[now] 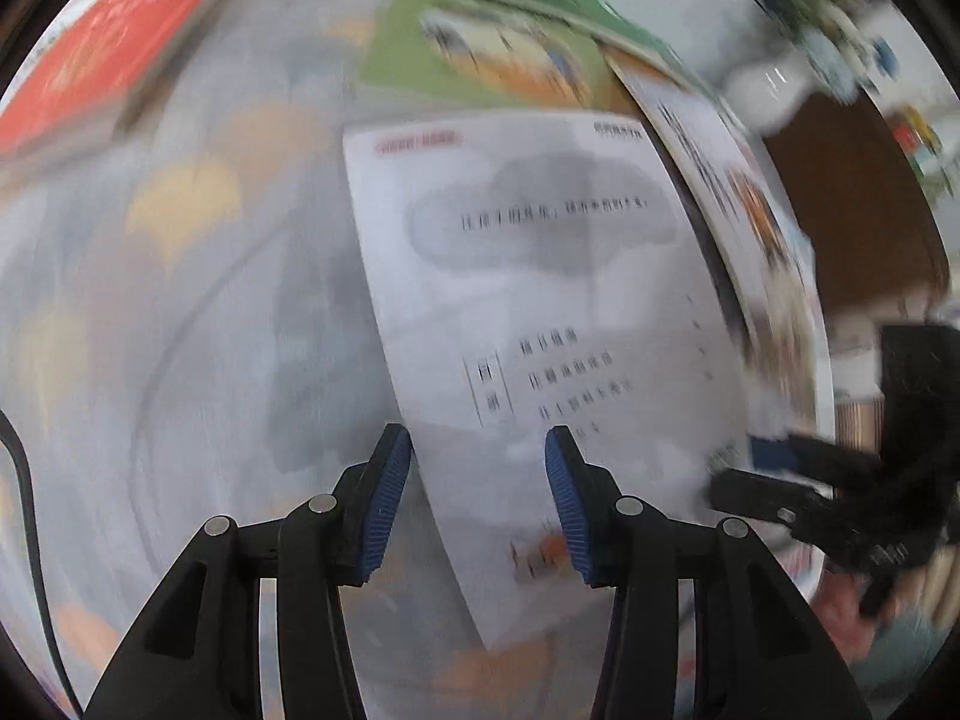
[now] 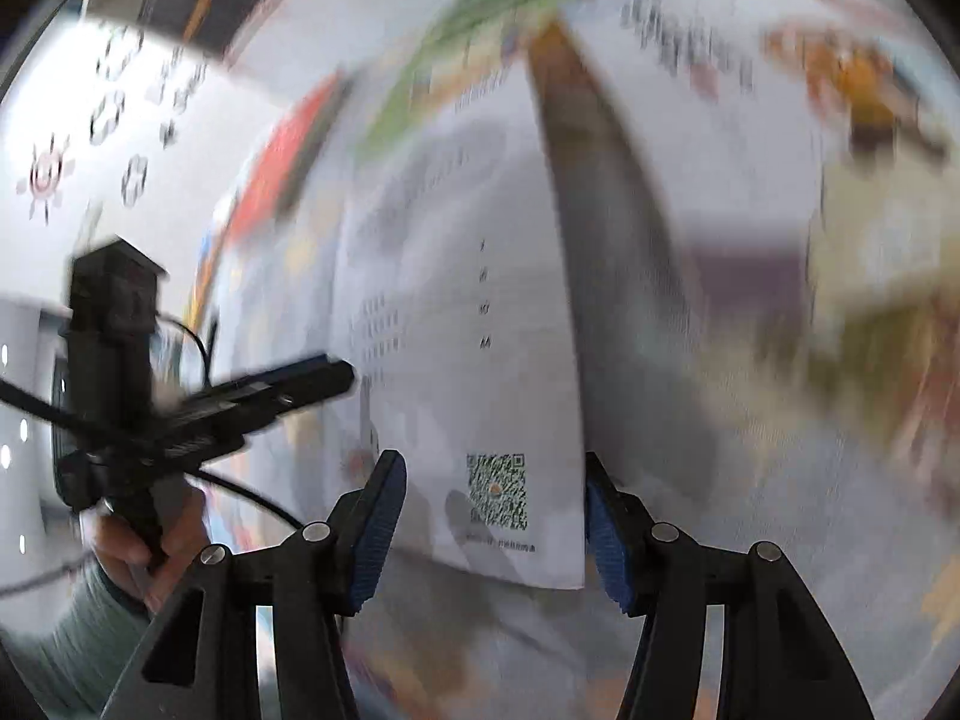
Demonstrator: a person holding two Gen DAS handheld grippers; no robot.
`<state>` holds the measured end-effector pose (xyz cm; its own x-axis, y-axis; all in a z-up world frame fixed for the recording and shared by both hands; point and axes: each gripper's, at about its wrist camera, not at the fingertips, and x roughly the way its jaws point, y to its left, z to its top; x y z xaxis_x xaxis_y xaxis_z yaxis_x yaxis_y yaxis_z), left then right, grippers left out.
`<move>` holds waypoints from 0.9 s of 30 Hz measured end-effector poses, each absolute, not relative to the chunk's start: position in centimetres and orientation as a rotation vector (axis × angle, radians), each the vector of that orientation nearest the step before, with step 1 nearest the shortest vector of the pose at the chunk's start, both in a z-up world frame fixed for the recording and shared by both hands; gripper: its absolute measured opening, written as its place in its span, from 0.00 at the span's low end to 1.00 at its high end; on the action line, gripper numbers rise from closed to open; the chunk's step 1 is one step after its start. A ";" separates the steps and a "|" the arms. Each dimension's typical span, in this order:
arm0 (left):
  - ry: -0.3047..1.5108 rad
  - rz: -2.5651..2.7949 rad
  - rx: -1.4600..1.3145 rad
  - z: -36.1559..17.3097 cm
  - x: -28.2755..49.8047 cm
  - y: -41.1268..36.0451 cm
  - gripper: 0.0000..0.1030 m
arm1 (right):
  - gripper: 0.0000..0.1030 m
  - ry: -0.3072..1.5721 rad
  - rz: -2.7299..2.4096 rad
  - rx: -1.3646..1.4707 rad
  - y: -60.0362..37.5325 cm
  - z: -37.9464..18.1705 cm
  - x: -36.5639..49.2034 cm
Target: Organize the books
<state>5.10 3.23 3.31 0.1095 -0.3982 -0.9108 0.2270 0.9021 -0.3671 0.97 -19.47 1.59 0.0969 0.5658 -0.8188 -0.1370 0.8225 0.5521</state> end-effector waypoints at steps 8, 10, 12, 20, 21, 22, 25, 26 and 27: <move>1.368 -0.407 -0.251 4.2 2.1 5.3 0.42 | 0.56 1.345 0.486 0.379 -21.0 1.8 3.4; 1.348 -0.420 -0.320 4.2 2.2 5.6 0.42 | 0.71 1.325 0.532 0.472 -21.0 1.8 4.7; 1.349 -0.396 -0.333 3.5 2.3 5.4 0.42 | 0.74 1.339 0.539 0.489 -20.4 1.7 5.2; 1.300 -0.364 -0.461 2.9 1.4 7.3 0.42 | 0.75 1.272 0.644 0.525 -21.2 4.7 4.3; 1.300 -0.367 -0.477 2.8 1.4 7.3 0.42 | 0.75 1.242 0.677 0.566 -21.4 5.7 4.1; 1.302 -0.372 -0.501 2.7 1.4 7.7 0.42 | 0.74 1.207 0.723 0.615 -21.6 6.9 4.0; 1.330 -0.400 -0.553 3.0 1.8 8.8 0.42 | 0.72 1.154 0.855 0.713 -20.4 9.3 4.0; 1.323 -0.425 -0.579 3.5 1.7 9.7 0.42 | 0.72 1.144 0.893 0.718 -19.2 10.2 4.1; 1.280 -0.430 -0.625 4.6 1.4 11.6 0.42 | 0.72 1.130 0.923 0.696 -17.6 11.2 4.3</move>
<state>1.40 11.62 4.60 0.2444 -0.6195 -0.7460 -0.0436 0.7615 -0.6467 4.27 -17.59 11.22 0.1482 0.8849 -0.4416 -0.2555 0.4656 0.8473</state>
